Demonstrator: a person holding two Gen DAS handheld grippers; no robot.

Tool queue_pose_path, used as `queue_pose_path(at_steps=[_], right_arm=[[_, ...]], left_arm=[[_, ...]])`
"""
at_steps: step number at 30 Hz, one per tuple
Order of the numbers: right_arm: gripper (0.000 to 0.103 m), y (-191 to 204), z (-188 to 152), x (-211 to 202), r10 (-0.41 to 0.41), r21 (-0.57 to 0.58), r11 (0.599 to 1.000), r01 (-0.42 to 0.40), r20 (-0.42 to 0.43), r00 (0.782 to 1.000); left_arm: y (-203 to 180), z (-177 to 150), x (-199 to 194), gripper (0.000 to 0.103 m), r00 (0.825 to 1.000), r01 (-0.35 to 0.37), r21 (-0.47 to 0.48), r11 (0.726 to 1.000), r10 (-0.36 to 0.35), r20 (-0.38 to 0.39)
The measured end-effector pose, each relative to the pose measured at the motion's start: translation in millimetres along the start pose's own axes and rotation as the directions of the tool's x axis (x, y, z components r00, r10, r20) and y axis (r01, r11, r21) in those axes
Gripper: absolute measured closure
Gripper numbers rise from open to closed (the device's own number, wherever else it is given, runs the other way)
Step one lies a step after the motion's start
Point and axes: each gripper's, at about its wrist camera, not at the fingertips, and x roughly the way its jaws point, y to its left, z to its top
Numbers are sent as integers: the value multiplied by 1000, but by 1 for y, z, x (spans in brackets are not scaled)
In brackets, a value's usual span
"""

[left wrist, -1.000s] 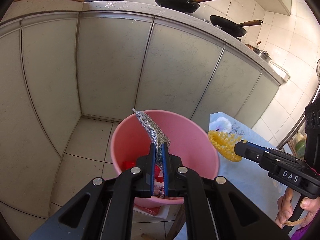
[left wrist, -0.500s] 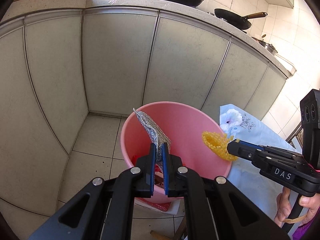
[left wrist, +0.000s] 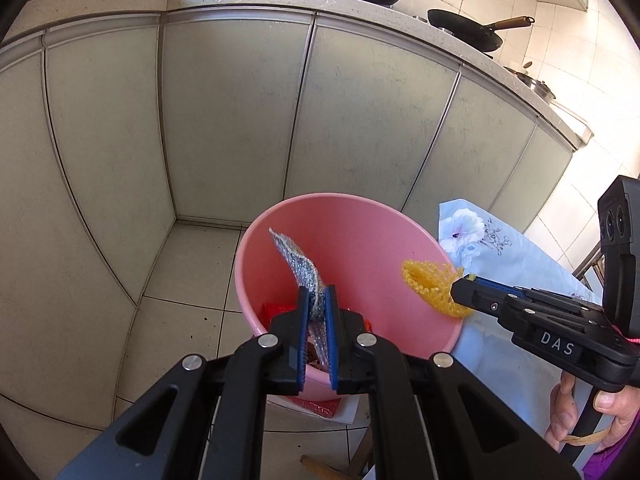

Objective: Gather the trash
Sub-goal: 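Open both grippers to drop the scrubber and foam net into the bucket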

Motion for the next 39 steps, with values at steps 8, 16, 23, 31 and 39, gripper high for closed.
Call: queue_pose_path(at_steps=[8, 16, 23, 31, 39], right_arm=[[93, 2, -2, -3, -9, -5, 1000, 9, 15, 1000], [93, 3, -3, -7, -15, -3, 1000, 15, 24, 1000], [93, 1, -2, -12, -26, -1, 1000, 26, 36, 999], [92, 1, -3, -22, -52, -12, 999, 53, 59, 997], [83, -4, -3, -41, -64, -25, 997, 67, 111, 992]], left_arm=[[-3, -2, 0, 92, 1000, 13, 5, 1000, -13, -4], [-7, -1, -4, 76, 1000, 18, 12, 1000, -18, 3], [-10, 0, -5, 68, 1000, 20, 14, 1000, -20, -4], [-15, 1, -7, 63, 999, 31, 15, 999, -31, -17], [-31, 7, -11, 63, 999, 38, 27, 999, -38, -12]])
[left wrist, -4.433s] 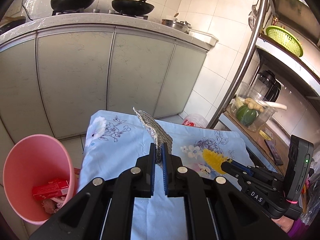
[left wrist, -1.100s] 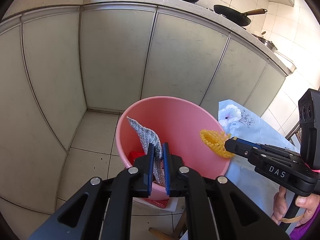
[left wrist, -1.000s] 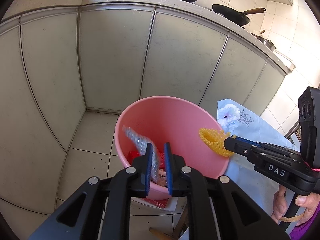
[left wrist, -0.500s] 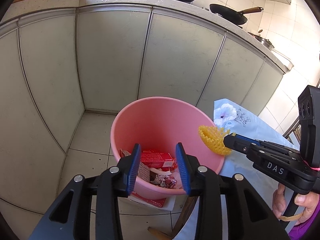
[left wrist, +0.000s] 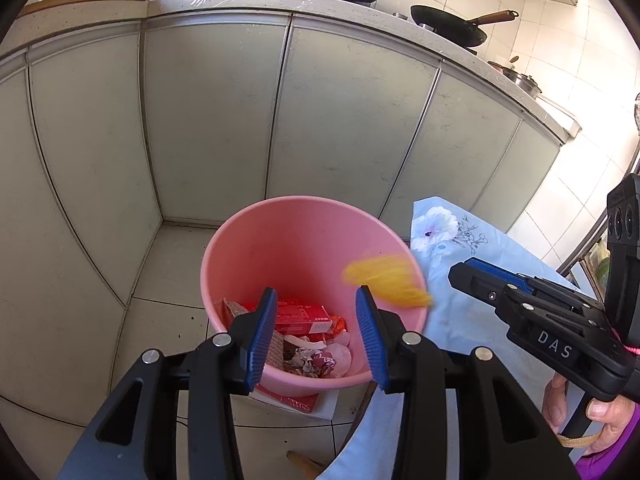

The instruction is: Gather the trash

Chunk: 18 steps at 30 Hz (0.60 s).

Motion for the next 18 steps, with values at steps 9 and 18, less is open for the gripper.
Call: queue_pose_path(at_steps=[9, 18], right_arm=[[69, -6, 0, -17, -16, -11, 1000, 16, 46, 999], [66, 1, -6, -31, -24, -63, 998, 30, 88, 996]], left_arm=[[-19, 5, -2, 55, 1000, -7, 25, 1000, 7, 3], [-37, 9, -4, 47, 1000, -21, 35, 999, 21, 14]])
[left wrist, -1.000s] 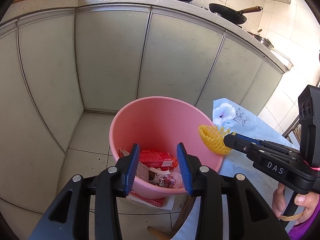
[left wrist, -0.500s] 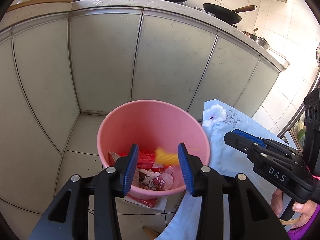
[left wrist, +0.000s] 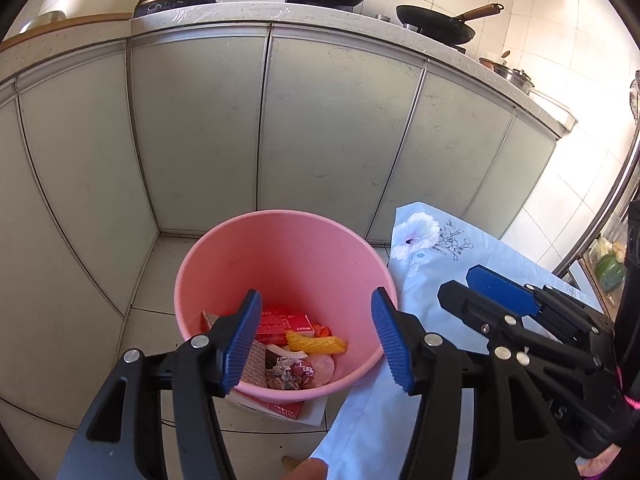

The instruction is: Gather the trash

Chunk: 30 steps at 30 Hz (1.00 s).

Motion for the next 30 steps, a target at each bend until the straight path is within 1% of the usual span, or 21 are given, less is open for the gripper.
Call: queue_pose_path(at_steps=[1, 4, 6, 9, 12, 18, 30], right_arm=[[66, 0, -1, -2, -2, -3, 1000, 2, 5, 1000], [58, 0, -3, -7, -27, -10, 1000, 28, 18, 999], [51, -3, -6, -11, -50, -9, 999, 50, 24, 998], [43, -8, -9, -16, -76, 8, 997, 75, 38, 996], [39, -12, -12, -19, -107, 15, 994, 106, 46, 993], [37, -22, -19, -22, -143, 20, 990, 143, 35, 989], [37, -35, -26, -26, -180, 21, 983, 180, 27, 983]], left_arm=[[-3, 0, 0, 46, 1000, -6, 1, 1000, 6, 0], [-8, 2, 2, 46, 1000, -23, -7, 1000, 23, 0], [-10, 3, 4, 46, 1000, -24, -22, 999, 24, -8], [-14, 3, 7, 46, 999, -36, -26, 999, 36, -9], [-20, 2, 10, 45, 999, -44, -26, 999, 44, -9], [-29, 1, 16, 39, 998, -64, -17, 998, 64, -14], [-39, -1, 21, 38, 995, -99, 4, 995, 99, -8]])
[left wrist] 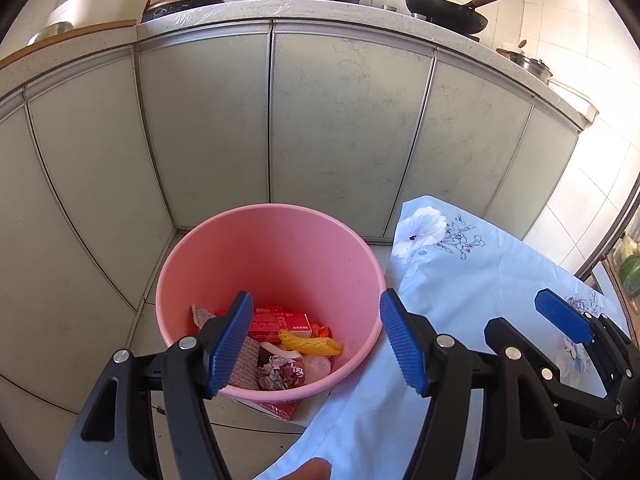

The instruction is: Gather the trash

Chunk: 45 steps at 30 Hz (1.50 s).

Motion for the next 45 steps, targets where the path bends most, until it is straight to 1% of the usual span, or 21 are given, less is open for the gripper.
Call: queue_pose_path(at_steps=[22, 45], right_arm=[[37, -1, 2, -2, -26, -2, 1000, 26, -4, 1000], [37, 0, 1, 0, -26, -5, 1000, 26, -12, 1000]], left_arm=[[0, 1, -5, 38, 1000, 7, 14, 1000, -8, 17], [2, -2, -4, 38, 1000, 1, 10, 1000, -1, 24]])
